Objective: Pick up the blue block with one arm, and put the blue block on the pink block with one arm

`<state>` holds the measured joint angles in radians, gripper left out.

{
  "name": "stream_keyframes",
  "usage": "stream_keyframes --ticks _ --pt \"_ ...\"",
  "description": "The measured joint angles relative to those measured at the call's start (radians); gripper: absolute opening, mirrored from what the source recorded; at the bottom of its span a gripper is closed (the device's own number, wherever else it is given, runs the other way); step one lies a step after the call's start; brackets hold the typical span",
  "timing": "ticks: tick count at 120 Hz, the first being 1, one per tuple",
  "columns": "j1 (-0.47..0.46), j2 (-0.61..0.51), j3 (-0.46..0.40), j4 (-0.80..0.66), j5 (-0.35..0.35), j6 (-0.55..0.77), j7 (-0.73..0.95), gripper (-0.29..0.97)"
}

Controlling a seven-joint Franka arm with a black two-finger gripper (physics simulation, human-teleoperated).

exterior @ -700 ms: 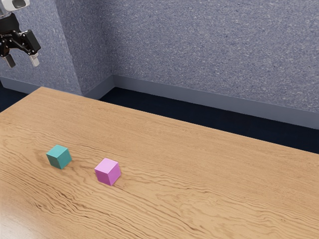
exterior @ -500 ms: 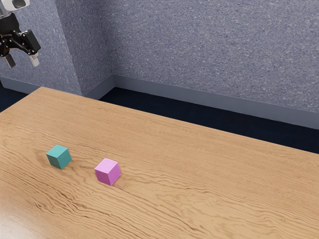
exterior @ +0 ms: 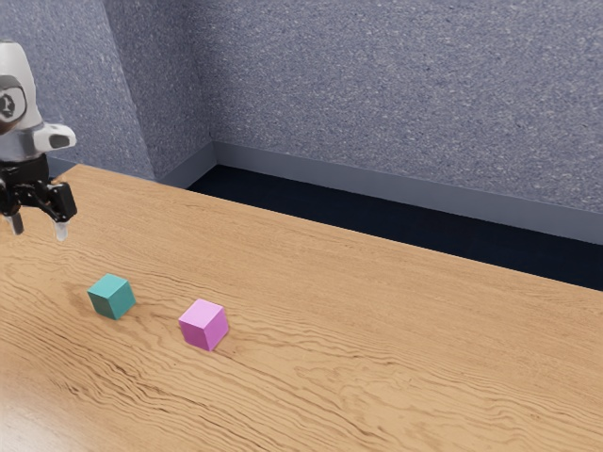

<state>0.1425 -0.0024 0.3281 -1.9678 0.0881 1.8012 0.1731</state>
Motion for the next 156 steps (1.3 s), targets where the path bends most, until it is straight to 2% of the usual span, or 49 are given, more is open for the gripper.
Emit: stream_keyframes --ticks 13,30,45,62,78,118,142,156 --pt "-0.012 0.092 0.020 -0.027 -0.084 0.149 0.007 0.68" --pt "0.015 0.116 0.027 -0.069 -0.146 0.279 0.071 0.68" --pt "0.017 0.118 0.028 -0.079 -0.167 0.310 0.148 0.68" --pt "0.016 0.113 0.026 -0.097 -0.230 0.304 0.261 0.68" --pt "0.016 0.129 0.026 -0.117 -0.243 0.296 0.348 0.68" --pt "0.019 0.218 0.026 -0.125 -0.229 0.434 0.526 0.68" --pt "0.018 0.254 0.021 -0.123 -0.256 0.490 0.579 0.68" --pt "0.018 0.257 0.016 -0.121 -0.266 0.506 0.554 0.68"
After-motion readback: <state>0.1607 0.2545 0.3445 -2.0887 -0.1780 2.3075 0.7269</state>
